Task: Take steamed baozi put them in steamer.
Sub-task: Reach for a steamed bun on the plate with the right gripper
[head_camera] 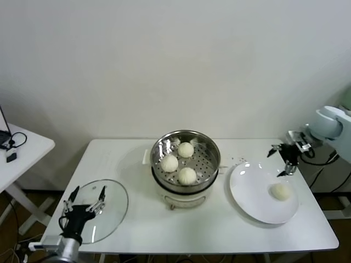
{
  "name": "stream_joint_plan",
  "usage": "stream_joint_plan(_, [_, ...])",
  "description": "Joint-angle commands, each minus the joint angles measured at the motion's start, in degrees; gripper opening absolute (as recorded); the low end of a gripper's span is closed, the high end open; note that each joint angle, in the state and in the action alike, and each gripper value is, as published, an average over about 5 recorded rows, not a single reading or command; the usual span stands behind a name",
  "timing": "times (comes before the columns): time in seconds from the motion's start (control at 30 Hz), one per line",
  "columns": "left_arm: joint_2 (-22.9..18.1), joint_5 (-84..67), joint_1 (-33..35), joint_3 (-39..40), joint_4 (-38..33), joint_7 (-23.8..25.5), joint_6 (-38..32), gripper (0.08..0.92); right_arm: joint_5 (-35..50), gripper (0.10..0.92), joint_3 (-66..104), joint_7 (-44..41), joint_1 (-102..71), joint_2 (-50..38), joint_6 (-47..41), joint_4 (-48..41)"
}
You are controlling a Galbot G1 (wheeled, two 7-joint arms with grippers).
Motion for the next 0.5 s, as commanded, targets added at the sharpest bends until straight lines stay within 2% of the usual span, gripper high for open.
stream_joint_plan(0.03, [-0.5,0.5,0.1,0.4,0.3,-0.1,-0.1,0.823,-11.8,0.823,14.5,-0.6,-18.4,-0.3,1.1,-7.3])
stream_joint_plan(0.5, [-0.5,0.8,-0.1,0.8,0.6,-0.4,0.4,0.823,-14.1,0.823,18.8,2.5,-23.0,5.8,1.9,-12.9])
